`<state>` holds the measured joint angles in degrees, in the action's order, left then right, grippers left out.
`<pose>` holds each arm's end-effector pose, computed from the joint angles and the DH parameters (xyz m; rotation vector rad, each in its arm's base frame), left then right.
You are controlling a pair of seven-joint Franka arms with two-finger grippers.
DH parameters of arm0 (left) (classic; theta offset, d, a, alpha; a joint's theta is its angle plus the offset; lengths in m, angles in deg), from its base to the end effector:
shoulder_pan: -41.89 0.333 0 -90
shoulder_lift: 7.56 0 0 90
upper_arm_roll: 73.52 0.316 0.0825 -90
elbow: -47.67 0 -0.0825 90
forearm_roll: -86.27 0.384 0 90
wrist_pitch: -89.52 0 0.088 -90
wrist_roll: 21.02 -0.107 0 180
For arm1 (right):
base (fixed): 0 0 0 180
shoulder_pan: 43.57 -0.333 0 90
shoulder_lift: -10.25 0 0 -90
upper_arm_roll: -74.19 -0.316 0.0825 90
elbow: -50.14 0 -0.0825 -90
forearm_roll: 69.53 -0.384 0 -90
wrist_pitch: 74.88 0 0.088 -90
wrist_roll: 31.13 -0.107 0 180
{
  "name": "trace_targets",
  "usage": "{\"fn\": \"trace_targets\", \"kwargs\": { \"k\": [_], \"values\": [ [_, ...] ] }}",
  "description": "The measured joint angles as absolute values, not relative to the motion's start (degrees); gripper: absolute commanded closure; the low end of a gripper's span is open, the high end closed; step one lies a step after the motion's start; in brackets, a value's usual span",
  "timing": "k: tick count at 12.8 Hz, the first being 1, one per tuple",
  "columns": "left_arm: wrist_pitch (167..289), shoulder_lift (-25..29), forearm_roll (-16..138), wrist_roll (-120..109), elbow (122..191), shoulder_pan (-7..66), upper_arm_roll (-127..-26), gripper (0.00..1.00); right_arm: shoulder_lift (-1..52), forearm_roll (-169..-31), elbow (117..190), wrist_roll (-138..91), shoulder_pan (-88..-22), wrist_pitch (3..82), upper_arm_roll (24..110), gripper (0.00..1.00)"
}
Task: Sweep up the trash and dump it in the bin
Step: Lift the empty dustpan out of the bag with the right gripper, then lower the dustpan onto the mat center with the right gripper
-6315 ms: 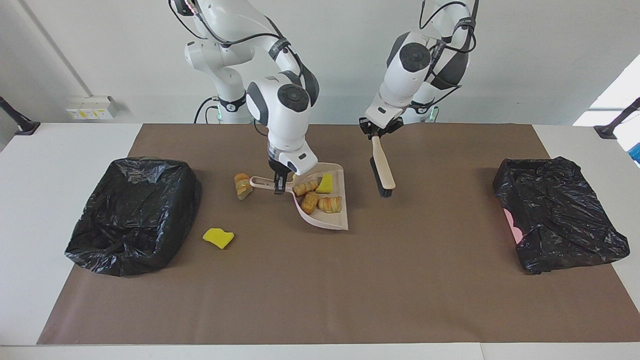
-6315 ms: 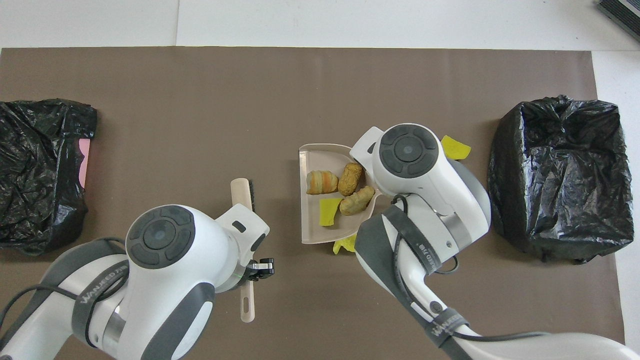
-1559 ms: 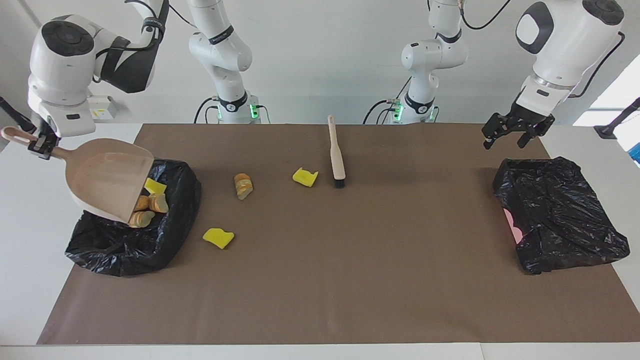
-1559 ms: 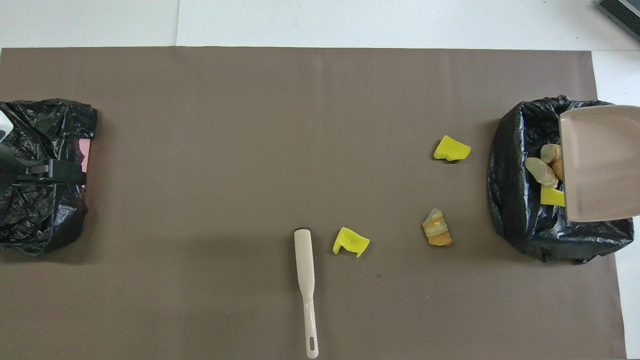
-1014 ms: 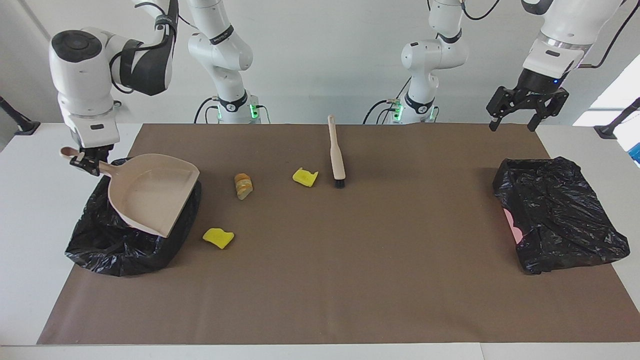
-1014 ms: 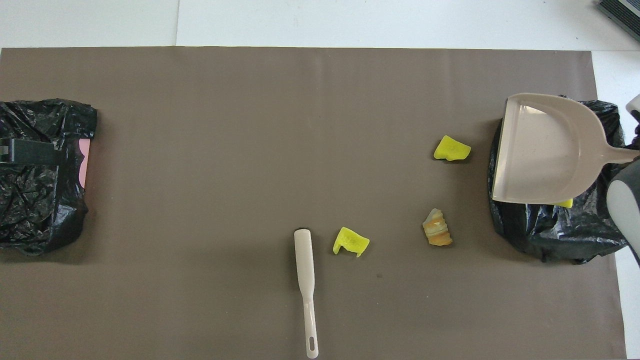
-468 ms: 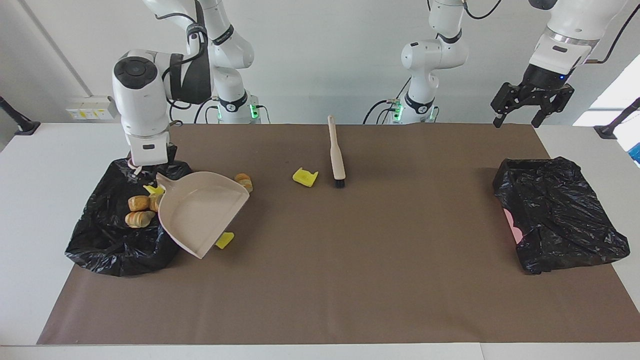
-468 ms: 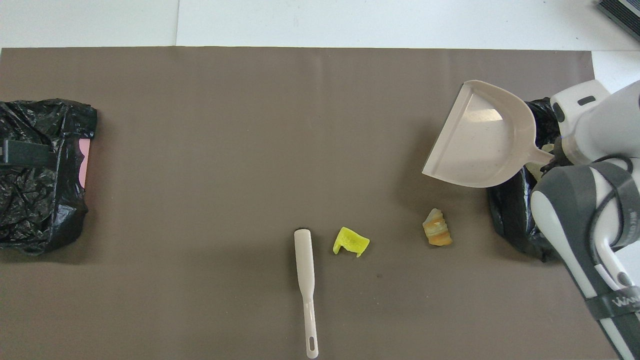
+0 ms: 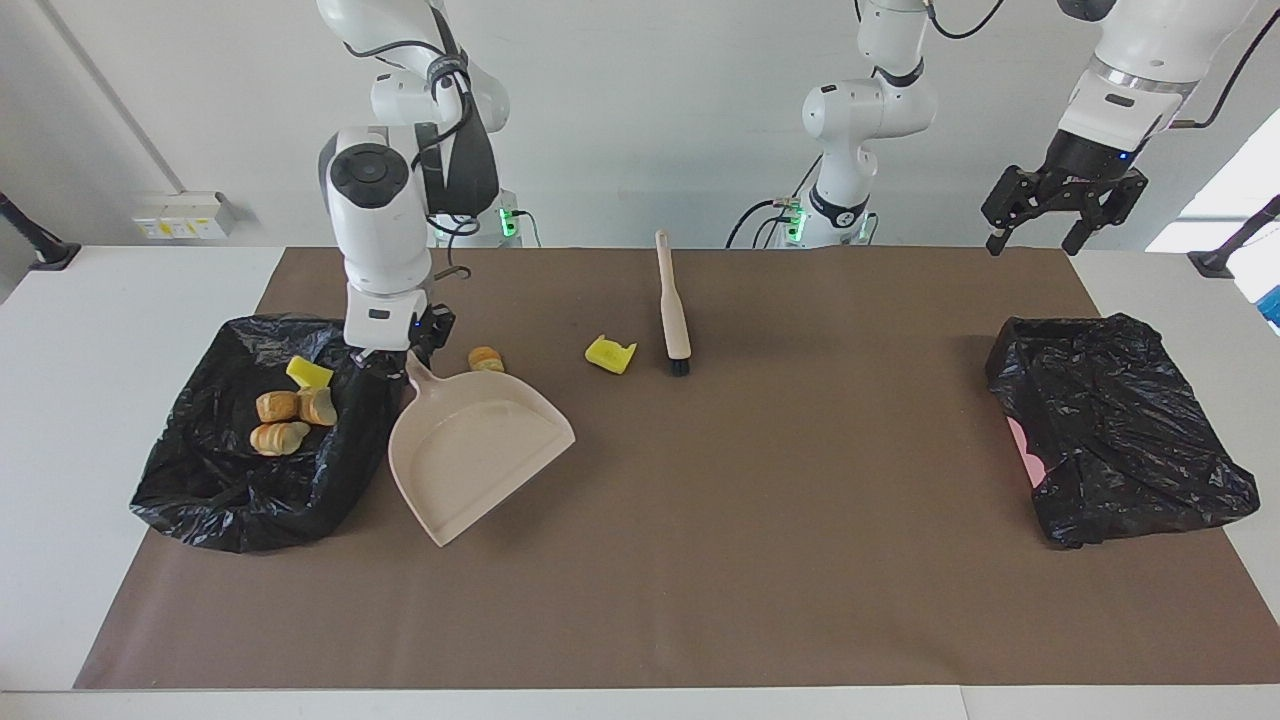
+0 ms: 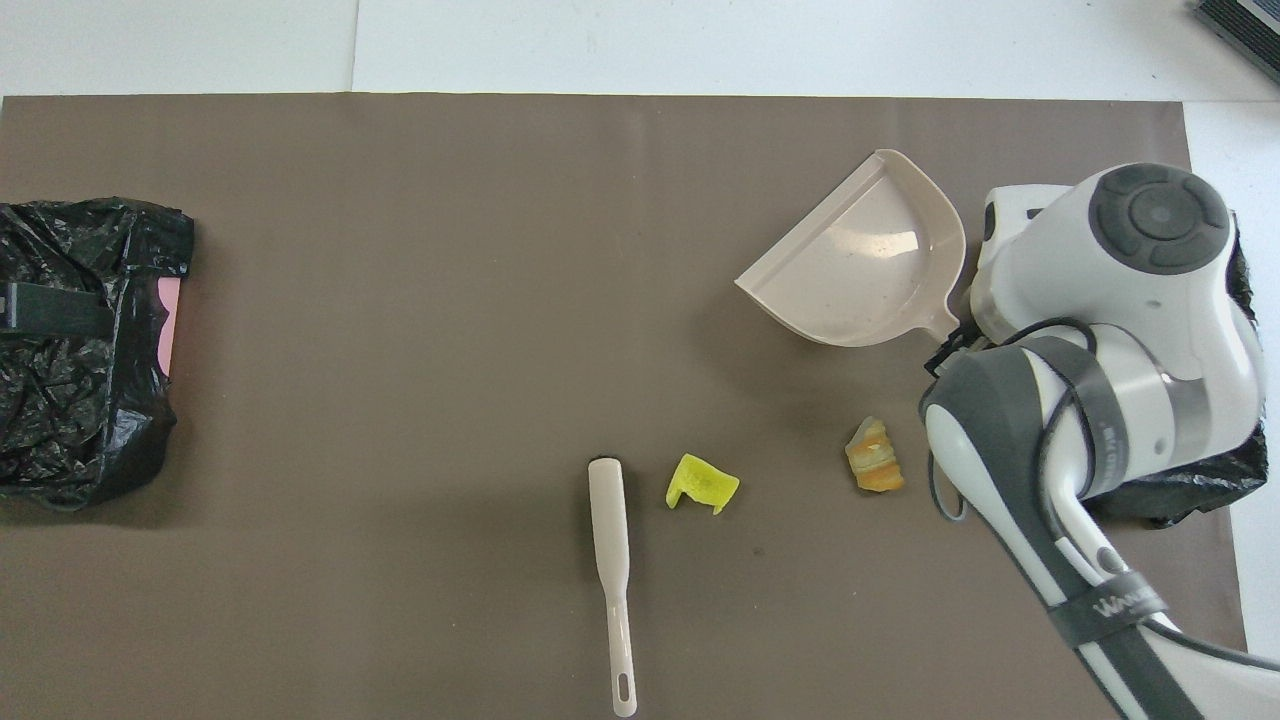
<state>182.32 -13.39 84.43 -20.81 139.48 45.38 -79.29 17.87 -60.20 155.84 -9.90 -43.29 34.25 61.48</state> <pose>0.5268 -0.0274 0.6689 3.1112 -0.0569 0.1838 0.5786 0.1109 0.4483 2.8663 0.9584 -0.1183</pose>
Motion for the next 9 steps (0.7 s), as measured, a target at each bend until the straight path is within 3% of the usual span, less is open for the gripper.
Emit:
{"fn": "trace_targets", "kwargs": {
  "k": [9],
  "values": [
    [182.04, -13.96, 84.43, -20.81, 140.57, 45.39, -79.27, 0.00, 28.25, -64.71, 153.10, -51.85, -60.07, 43.34, 61.40, 1.00]
  ]
}}
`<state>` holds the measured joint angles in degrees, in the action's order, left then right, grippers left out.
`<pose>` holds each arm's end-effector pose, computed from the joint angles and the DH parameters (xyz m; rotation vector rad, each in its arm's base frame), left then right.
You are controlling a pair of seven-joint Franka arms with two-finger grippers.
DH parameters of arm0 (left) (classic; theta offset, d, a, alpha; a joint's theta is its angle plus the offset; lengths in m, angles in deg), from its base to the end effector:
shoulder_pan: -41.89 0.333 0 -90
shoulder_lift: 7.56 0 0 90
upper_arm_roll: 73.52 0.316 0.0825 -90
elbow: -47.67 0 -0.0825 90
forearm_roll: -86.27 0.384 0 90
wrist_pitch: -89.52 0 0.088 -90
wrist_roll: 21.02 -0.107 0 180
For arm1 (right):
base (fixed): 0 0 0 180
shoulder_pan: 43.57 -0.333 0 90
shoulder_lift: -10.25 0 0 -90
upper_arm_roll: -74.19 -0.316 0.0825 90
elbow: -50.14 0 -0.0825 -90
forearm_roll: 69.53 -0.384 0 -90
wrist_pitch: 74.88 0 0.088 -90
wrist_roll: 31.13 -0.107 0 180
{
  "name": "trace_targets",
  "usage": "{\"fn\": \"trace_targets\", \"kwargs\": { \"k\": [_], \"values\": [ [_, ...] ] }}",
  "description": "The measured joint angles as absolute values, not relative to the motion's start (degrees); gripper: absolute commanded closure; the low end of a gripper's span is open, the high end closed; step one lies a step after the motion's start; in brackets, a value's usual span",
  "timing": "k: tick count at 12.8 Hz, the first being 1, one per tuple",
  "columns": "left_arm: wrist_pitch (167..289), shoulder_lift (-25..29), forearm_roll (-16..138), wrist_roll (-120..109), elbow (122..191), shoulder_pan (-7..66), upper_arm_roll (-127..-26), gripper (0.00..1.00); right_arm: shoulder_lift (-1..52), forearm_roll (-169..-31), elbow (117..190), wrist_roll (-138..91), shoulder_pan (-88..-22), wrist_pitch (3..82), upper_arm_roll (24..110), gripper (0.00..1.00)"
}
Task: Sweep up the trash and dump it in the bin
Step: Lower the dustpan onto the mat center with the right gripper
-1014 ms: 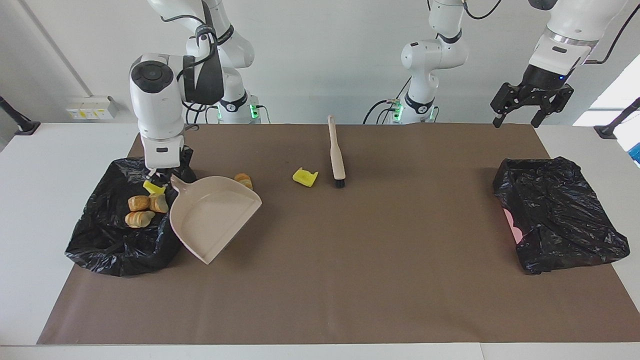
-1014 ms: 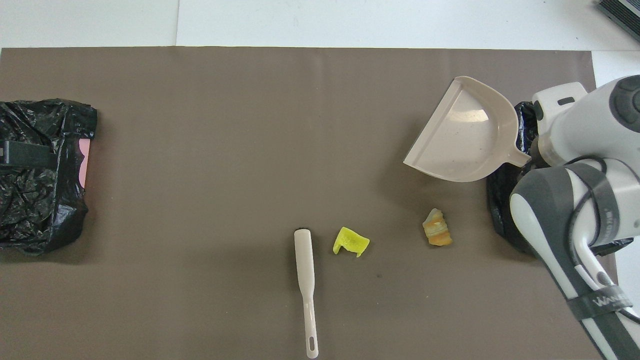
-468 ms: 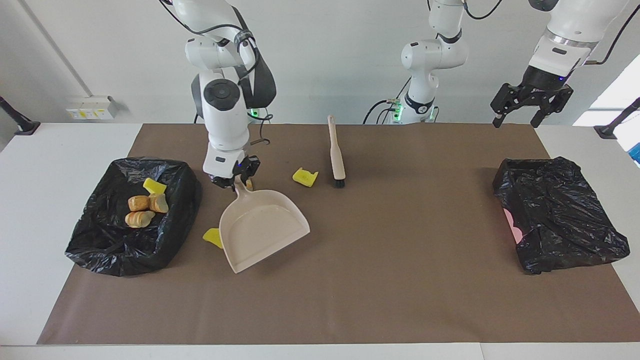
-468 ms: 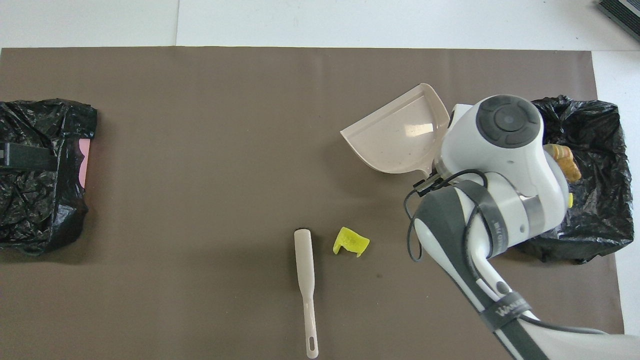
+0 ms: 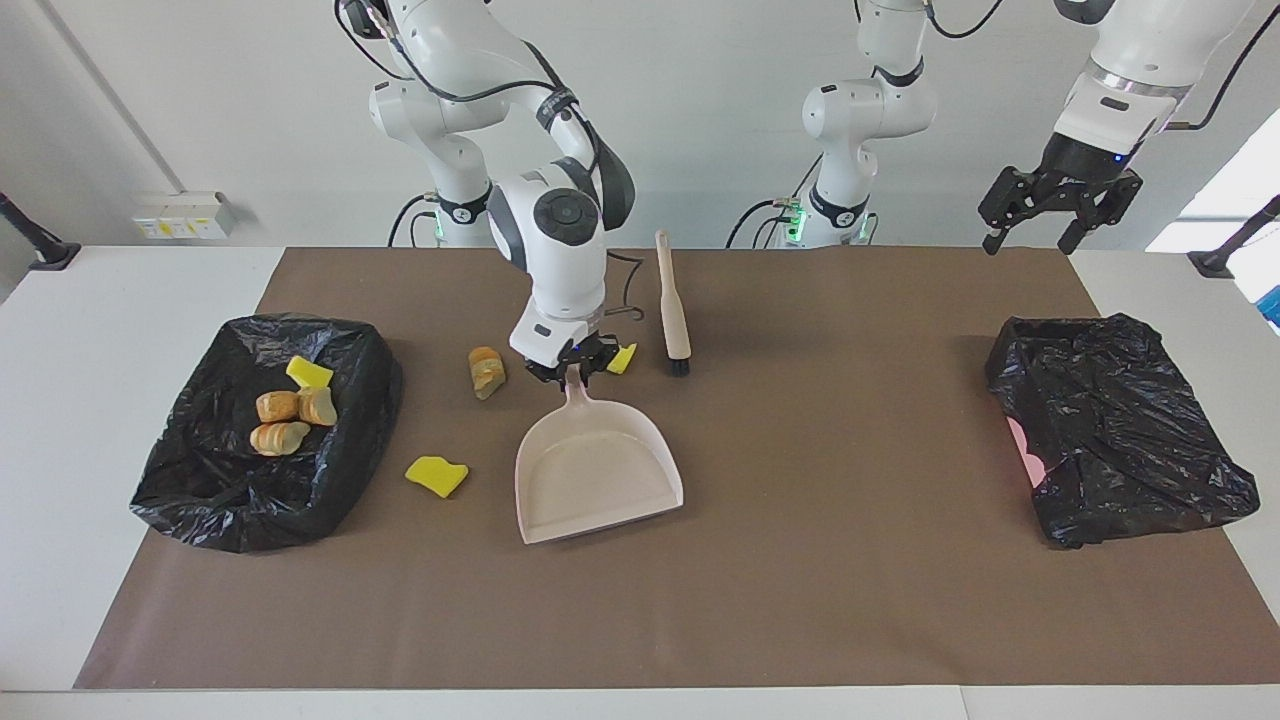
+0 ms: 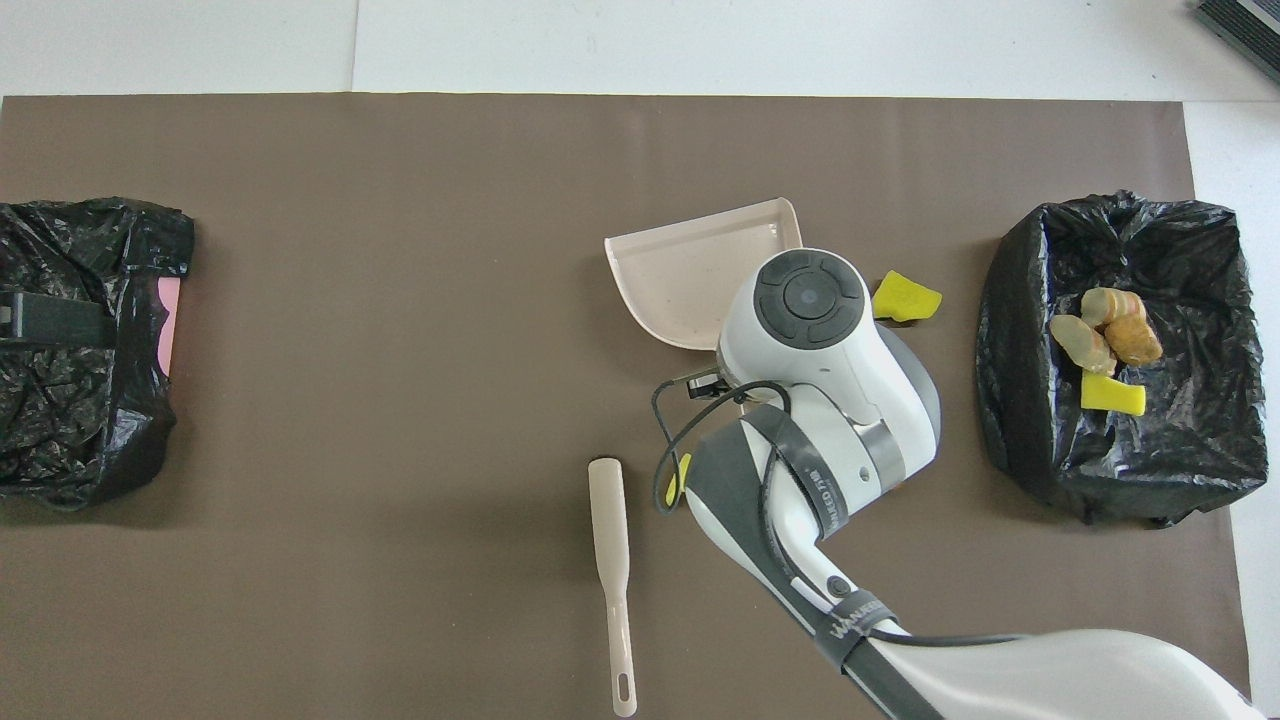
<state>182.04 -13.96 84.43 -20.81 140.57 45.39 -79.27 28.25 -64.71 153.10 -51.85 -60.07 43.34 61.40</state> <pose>0.5233 -0.0272 0.6645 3.1137 -0.0558 0.1621 0.5566 0.2962 0.3745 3.1076 0.2830 -0.0522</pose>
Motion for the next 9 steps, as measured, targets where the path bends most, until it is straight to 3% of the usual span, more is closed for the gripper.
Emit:
{"fn": "trace_targets", "kwargs": {
  "k": [7, 8, 9],
  "values": [
    [182.04, -14.22, 84.43, -20.81, 140.84, 45.39, -79.27, 0.00, 41.48, -67.07, 137.32, -67.71, -66.46, 43.76, 61.44, 0.98],
    [182.04, -14.25, 84.43, -20.81, 140.87, 45.39, -79.27, 0.00, 42.13, -67.42, 137.21, -68.35, -66.43, 45.18, 61.55, 0.28],
    [182.04, -14.27, 84.43, -20.81, 140.91, 45.39, -79.27, 0.00, 42.67, -67.67, 137.29, -69.52, -66.35, 46.90, 61.76, 0.00]
  ]
}}
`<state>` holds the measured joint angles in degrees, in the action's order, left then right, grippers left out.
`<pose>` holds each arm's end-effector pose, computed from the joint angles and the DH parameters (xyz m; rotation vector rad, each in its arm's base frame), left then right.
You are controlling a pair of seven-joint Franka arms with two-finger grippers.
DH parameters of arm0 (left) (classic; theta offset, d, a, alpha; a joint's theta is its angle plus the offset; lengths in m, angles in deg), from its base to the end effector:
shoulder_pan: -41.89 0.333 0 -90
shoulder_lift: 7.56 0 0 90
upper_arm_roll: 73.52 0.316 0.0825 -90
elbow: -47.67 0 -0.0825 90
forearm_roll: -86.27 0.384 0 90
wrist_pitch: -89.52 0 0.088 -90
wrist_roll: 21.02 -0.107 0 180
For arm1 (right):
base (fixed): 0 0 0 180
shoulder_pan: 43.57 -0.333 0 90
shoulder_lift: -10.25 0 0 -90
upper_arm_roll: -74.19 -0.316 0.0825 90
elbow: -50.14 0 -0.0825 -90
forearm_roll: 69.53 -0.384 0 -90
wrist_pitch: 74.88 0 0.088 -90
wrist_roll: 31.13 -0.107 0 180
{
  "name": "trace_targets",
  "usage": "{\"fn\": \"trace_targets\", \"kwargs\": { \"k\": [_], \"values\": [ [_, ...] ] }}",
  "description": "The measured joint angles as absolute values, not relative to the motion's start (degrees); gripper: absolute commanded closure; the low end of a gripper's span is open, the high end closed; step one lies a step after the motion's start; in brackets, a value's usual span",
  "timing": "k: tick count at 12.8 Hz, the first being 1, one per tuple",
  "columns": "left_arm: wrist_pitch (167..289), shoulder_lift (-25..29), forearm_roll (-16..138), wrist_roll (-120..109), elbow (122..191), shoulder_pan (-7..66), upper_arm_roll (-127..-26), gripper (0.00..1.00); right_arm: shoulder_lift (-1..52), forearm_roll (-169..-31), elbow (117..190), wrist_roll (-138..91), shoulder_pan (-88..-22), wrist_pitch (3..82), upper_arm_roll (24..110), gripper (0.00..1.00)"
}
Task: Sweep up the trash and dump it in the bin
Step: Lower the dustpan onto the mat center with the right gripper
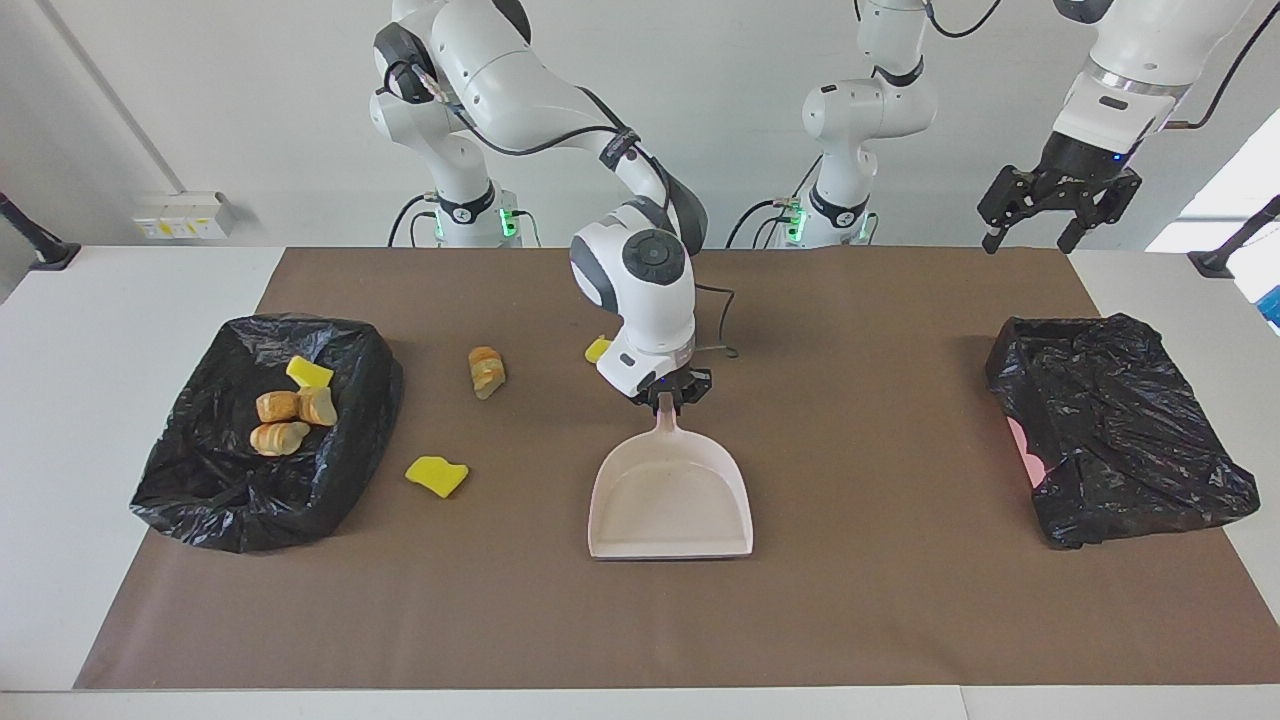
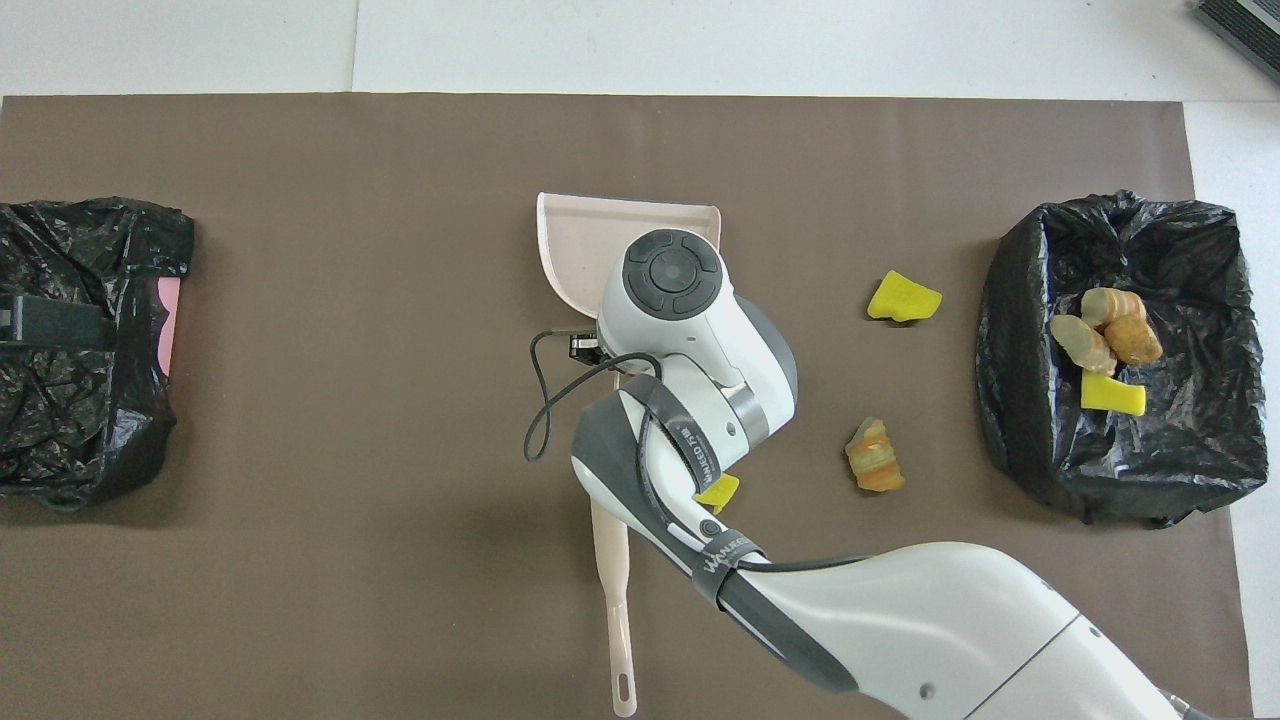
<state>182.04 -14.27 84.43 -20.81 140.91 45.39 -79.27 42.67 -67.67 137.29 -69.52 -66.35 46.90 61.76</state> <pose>0.5215 -0.0273 0.6645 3.1143 -0.0557 0.1613 0.5911 0.3856 0.3416 -3.0390 0.1139 0.0163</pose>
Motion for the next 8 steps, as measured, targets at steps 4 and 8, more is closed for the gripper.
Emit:
{"fn": "trace_targets", "kwargs": {
  "k": [4, 8],
  "values": [
    [182.03, -14.27, 84.43, -20.81, 141.00, 45.39, -79.27, 0.00, 43.07, -67.79, 137.28, -70.04, -66.25, 48.04, 62.03, 0.00],
    [182.03, -14.27, 84.43, -20.81, 141.00, 45.39, -79.23, 0.00, 41.80, -68.04, 137.17, -70.04, -66.51, 41.84, 61.74, 0.00]
  ]
}}
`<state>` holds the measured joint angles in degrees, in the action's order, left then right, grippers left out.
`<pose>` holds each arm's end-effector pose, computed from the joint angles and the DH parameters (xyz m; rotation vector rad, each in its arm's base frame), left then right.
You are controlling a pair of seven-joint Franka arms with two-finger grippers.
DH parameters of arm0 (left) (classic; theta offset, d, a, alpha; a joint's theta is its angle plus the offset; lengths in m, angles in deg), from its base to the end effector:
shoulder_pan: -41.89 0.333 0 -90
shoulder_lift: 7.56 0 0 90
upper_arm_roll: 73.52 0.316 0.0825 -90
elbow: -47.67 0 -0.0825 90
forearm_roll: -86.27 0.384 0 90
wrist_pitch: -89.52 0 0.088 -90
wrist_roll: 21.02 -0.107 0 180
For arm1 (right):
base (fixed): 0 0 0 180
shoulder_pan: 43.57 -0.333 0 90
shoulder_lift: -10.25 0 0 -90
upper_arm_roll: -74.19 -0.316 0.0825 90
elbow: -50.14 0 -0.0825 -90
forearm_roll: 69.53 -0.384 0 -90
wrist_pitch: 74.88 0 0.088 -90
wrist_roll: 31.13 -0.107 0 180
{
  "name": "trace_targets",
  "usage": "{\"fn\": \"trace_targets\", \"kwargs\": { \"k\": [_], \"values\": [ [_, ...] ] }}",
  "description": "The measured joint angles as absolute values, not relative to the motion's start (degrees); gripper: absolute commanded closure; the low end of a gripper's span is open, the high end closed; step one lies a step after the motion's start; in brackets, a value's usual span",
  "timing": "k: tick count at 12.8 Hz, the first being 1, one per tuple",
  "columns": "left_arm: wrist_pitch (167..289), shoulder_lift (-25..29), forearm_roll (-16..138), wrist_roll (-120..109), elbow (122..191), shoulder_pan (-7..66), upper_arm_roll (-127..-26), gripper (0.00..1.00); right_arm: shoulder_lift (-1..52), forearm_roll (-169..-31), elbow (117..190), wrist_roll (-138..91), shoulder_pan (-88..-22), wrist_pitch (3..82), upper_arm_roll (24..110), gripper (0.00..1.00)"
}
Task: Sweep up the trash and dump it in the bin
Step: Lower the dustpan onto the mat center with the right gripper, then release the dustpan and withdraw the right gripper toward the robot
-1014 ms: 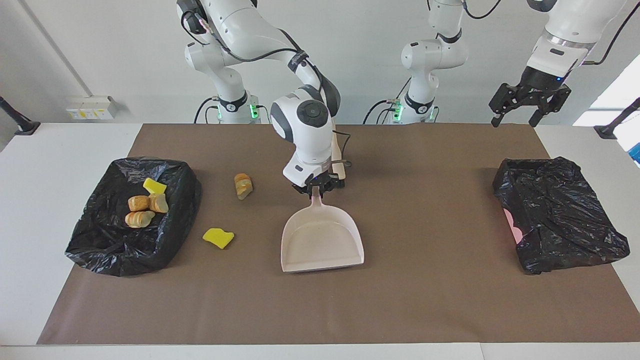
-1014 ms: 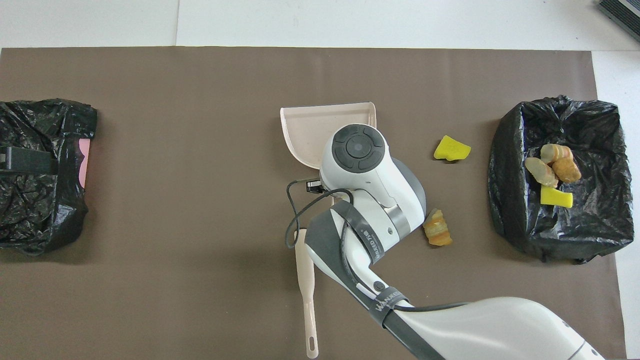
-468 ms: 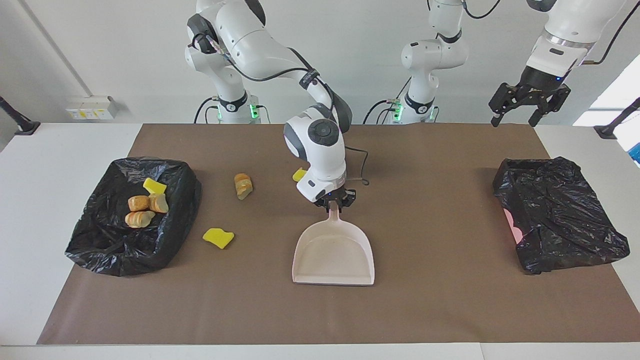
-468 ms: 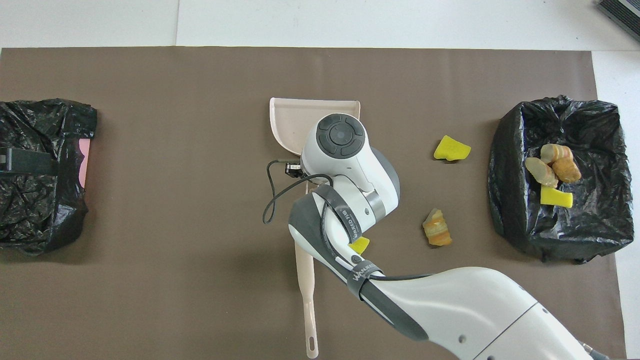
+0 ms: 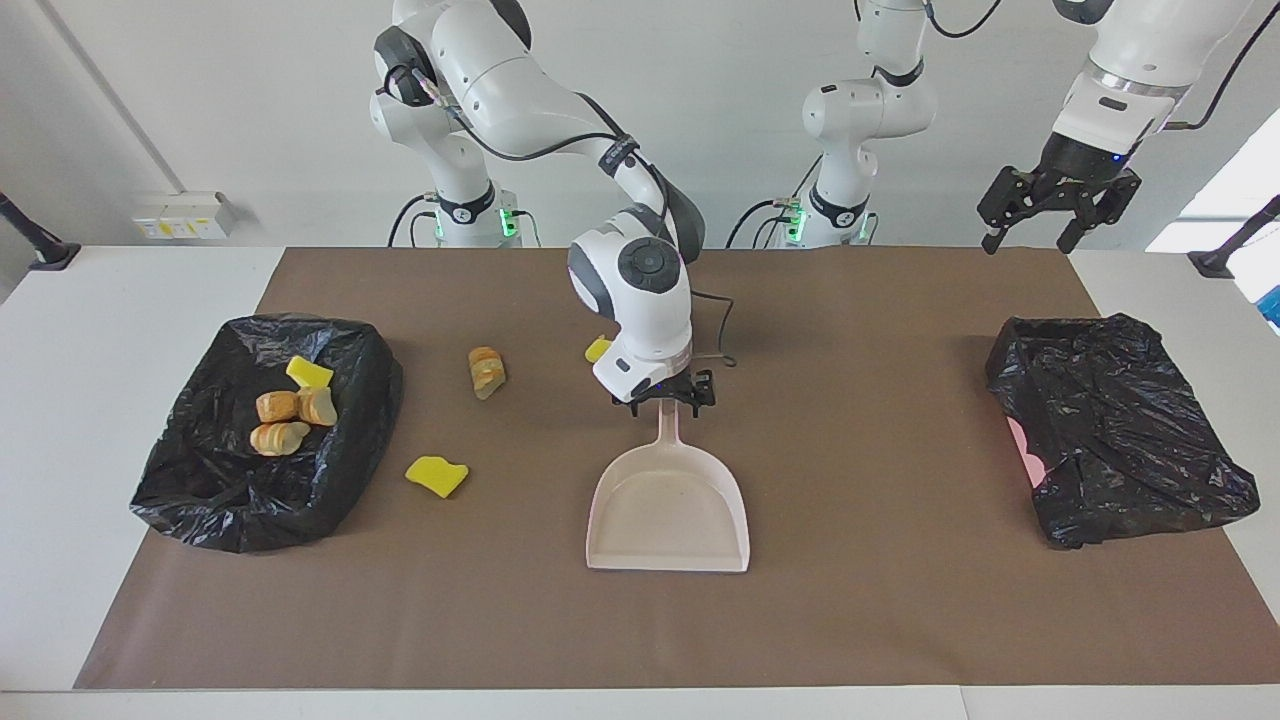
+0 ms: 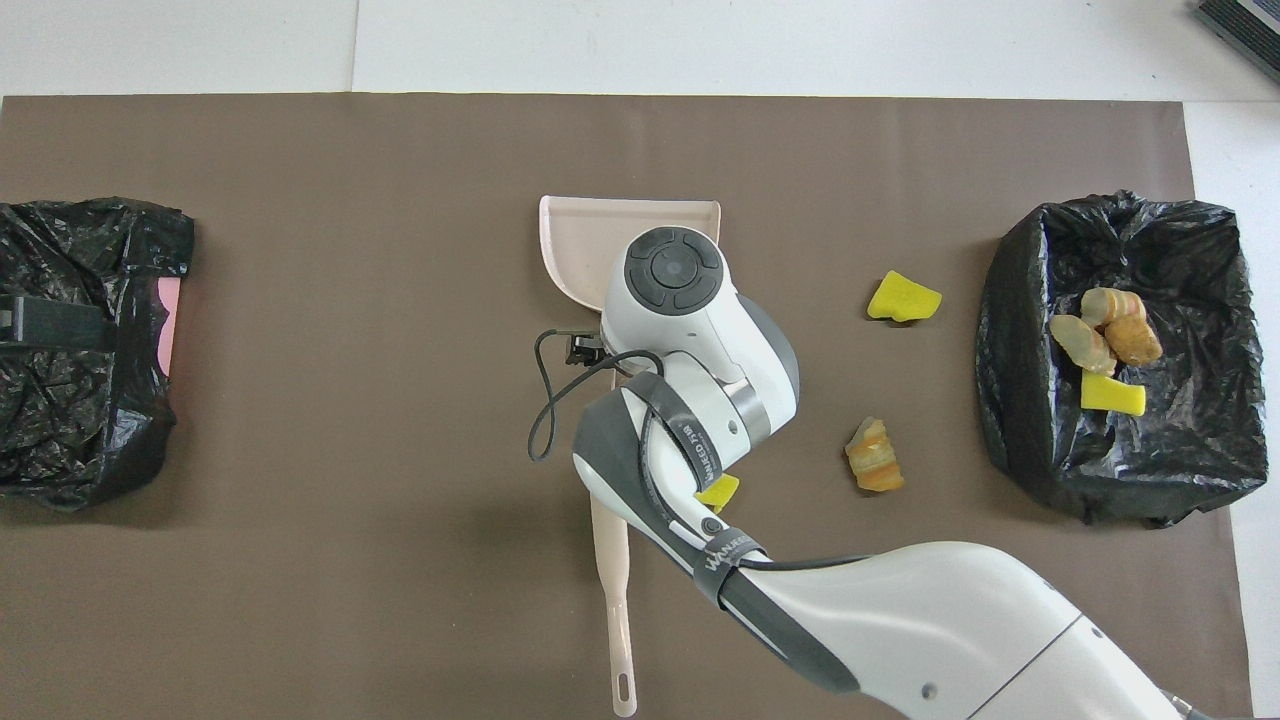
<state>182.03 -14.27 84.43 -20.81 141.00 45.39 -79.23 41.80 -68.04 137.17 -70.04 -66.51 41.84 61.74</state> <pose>0.5215 -0.0269 0.6638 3.1145 -0.0546 0.1586 0.5819 0.3831 0.3452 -3.0773 0.1225 0.1083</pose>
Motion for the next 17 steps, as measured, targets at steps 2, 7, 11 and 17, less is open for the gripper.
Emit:
{"fn": "trace_targets", "kwargs": {
  "k": [2, 7, 11, 17],
  "values": [
    [182.03, -14.27, 84.43, -20.81, 141.00, 45.40, -79.17, 0.00, 40.00, -68.23, 137.80, -70.04, -66.56, 37.99, 60.65, 0.00],
    [182.06, -14.28, 84.43, -20.78, 141.00, 45.42, -78.91, 0.00, 30.55, -72.92, 150.08, -70.05, -67.71, 38.49, 57.51, 0.00],
    [182.03, -14.28, 84.43, -20.73, 141.03, 45.42, -78.64, 0.00, 21.70, -75.51, 165.75, -70.05, -72.41, 46.69, 57.28, 0.00],
    [181.96, -14.28, 84.43, -20.71, 141.29, 45.42, -78.64, 0.00, 13.45, -81.29, 179.37, -70.05, -77.08, 50.50, 57.30, 0.13]
  ]
}}
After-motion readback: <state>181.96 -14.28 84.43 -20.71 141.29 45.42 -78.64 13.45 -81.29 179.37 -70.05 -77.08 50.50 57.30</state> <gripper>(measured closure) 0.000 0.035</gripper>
